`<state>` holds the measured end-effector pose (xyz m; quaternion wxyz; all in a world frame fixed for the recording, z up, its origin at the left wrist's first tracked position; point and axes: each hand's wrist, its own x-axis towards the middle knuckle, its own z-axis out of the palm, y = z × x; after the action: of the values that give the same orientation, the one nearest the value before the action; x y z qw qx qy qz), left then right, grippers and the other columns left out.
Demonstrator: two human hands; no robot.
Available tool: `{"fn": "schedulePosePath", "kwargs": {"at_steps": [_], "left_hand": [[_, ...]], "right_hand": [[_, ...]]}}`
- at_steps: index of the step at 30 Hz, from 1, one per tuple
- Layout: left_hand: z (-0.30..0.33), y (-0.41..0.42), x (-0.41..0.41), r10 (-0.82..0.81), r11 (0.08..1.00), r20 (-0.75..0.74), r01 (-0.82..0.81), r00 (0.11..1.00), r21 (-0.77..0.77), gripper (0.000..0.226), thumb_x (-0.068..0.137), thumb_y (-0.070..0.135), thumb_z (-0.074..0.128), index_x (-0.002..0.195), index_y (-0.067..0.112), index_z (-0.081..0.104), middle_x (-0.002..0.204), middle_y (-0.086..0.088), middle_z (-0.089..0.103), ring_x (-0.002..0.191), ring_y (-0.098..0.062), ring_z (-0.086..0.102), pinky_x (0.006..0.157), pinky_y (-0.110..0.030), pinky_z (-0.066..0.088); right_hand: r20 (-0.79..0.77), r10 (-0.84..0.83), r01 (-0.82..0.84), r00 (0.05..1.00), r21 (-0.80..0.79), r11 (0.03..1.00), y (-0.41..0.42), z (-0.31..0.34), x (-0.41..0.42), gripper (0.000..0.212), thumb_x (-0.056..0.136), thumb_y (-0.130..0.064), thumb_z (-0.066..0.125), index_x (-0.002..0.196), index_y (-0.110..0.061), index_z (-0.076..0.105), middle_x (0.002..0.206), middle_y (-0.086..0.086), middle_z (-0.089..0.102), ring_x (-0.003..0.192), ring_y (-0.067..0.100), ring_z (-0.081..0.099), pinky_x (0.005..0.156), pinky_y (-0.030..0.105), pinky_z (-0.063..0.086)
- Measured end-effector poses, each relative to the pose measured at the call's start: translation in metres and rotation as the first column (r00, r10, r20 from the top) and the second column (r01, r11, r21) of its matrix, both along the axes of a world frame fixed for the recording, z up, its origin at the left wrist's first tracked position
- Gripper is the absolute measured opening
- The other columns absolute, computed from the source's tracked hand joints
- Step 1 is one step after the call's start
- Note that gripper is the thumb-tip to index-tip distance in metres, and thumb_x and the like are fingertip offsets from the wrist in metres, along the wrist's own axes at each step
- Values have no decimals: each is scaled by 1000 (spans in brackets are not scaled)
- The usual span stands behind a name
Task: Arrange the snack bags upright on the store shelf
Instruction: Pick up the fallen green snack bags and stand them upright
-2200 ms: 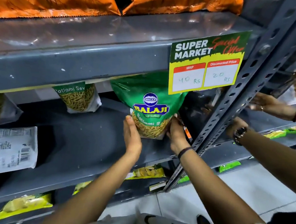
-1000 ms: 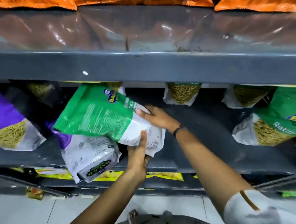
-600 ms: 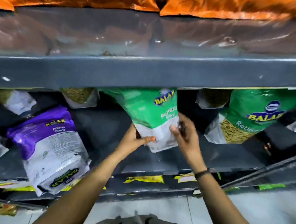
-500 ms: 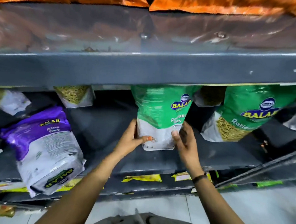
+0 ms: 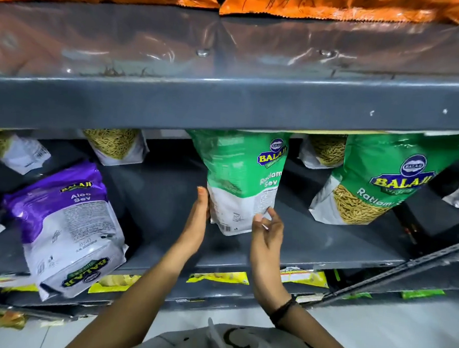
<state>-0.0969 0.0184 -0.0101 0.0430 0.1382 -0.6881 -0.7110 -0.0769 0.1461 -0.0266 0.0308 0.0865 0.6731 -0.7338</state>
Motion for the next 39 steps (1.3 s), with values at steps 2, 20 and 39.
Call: {"fn": "schedulePosePath", "kwargs": {"at_steps": [2, 20, 39], "left_hand": [[-7, 8, 15, 11, 1000, -12, -11, 1000, -3, 62, 77, 80, 21, 109, 43, 59, 120, 25, 61, 117, 4, 54, 105, -27, 40], [45, 23, -42, 102, 975, 44, -109, 994, 194, 54, 101, 36, 12, 134, 8, 44, 140, -12, 49, 132, -26, 43, 99, -27, 40], [31, -15, 44, 396, 906, -223, -418, 891, -59, 23, 97, 19, 43, 117, 17, 53, 124, -1, 58, 106, 11, 54, 96, -10, 39]], "right_hand": [[-11, -27, 27, 1000, 29, 999, 1, 6, -11, 46, 94, -35, 47, 136, -20, 38, 130, 0, 37, 104, -3, 51, 97, 25, 34], [254, 169, -104, 952, -250, 963, 17, 33, 6, 39, 96, -42, 34, 131, -30, 47, 135, -10, 54, 111, 1, 52, 100, 32, 34], [77, -272, 281, 959, -141, 949, 2, 15, -22, 11, 97, -21, 44, 92, -17, 54, 86, -2, 55, 77, 7, 49, 73, 24, 41]]}}
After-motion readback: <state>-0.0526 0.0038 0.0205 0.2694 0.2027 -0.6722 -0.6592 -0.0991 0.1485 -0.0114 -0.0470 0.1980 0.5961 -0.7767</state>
